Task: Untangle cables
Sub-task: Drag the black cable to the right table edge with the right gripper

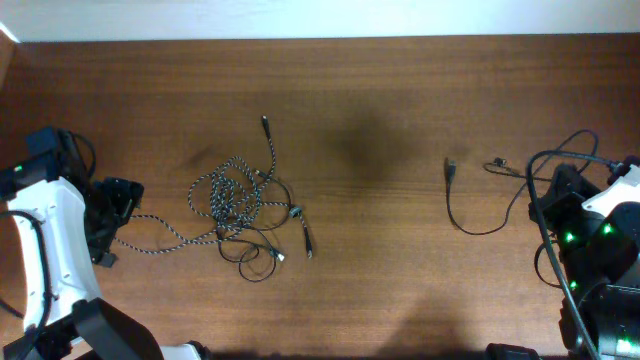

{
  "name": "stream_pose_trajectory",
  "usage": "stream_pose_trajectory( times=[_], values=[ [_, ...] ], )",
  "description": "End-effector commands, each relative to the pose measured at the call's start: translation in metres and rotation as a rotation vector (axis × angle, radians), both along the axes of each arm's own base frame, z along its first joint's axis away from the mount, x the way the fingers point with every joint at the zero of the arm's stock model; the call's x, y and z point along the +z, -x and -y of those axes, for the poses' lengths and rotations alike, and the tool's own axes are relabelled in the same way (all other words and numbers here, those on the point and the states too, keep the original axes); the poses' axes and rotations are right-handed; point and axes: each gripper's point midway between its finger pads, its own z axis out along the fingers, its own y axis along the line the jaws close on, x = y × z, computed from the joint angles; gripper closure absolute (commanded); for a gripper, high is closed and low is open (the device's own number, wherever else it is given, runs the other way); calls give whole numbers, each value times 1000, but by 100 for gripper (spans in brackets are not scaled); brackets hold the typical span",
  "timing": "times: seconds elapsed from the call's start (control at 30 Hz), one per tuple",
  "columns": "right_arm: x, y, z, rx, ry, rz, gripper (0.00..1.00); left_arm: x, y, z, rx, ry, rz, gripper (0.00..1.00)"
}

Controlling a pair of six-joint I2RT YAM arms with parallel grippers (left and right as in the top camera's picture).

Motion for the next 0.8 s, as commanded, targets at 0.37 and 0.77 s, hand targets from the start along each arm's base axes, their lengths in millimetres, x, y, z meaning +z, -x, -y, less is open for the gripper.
stream_pose_trajectory(
  times=[0.37, 0.77],
  values=[
    [26, 0, 0, 14, 35, 64, 96, 9, -1, -2, 0, -14, 24, 1],
    [219, -87, 89, -303, 501, -17, 96, 9, -1, -2, 0, -14, 24, 1]
  ],
)
